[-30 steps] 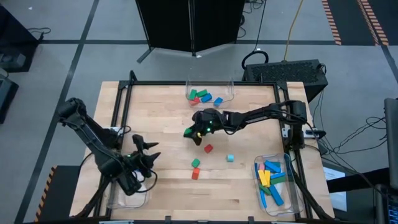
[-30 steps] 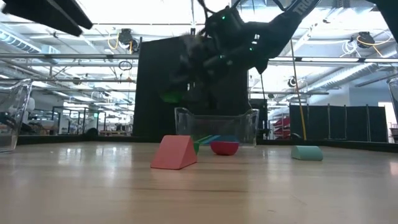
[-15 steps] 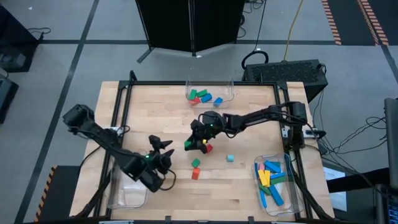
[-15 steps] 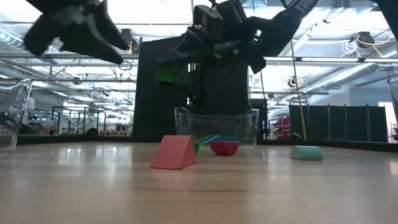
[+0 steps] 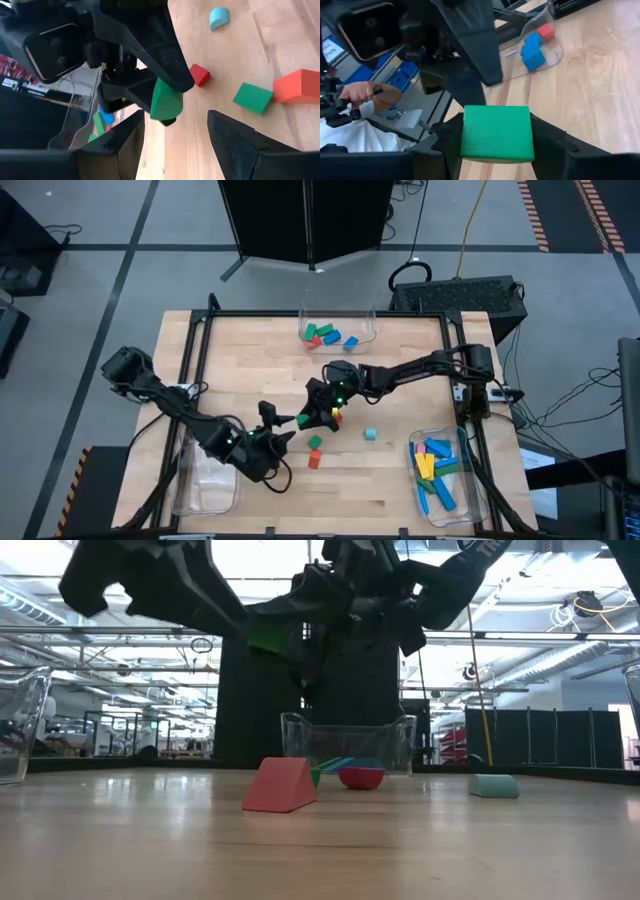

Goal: Sort blocks by size
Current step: Put the green half circle block into the bottom left transparent bin

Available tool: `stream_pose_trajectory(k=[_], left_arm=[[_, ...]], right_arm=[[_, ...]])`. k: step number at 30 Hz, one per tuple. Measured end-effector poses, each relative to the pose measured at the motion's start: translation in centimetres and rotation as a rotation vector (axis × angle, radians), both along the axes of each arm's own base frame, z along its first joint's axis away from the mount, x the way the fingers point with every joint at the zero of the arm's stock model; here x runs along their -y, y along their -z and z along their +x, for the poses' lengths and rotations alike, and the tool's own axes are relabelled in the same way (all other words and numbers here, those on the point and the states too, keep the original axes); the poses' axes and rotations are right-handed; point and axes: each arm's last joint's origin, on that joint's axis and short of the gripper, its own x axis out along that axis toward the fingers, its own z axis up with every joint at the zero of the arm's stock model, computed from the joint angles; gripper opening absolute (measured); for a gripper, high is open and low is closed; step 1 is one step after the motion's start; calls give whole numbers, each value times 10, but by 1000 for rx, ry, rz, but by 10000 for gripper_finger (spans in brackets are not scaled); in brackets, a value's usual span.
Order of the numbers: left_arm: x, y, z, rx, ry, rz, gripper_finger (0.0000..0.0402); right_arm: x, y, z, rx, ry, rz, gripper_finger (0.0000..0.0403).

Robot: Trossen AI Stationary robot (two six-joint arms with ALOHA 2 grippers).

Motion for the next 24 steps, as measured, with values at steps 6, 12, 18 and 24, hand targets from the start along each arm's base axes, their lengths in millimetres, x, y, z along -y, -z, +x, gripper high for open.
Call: stream_pose_trajectory(k=[6,12,18,24], left_arm=[[-6,12,4,69,16,-6,217],[-13,16,9,89,47,-30,217],[-21,22,12,122,70,-69,212],[-27,24,14,119,72,-83,152]], right_arm=[[0,0,0,0,0,-1,173],[0,0,0,2,-1,-4,173],[-1,0,0,1,-3,-4,173],[-3,1,0,-5,-27,0,173]])
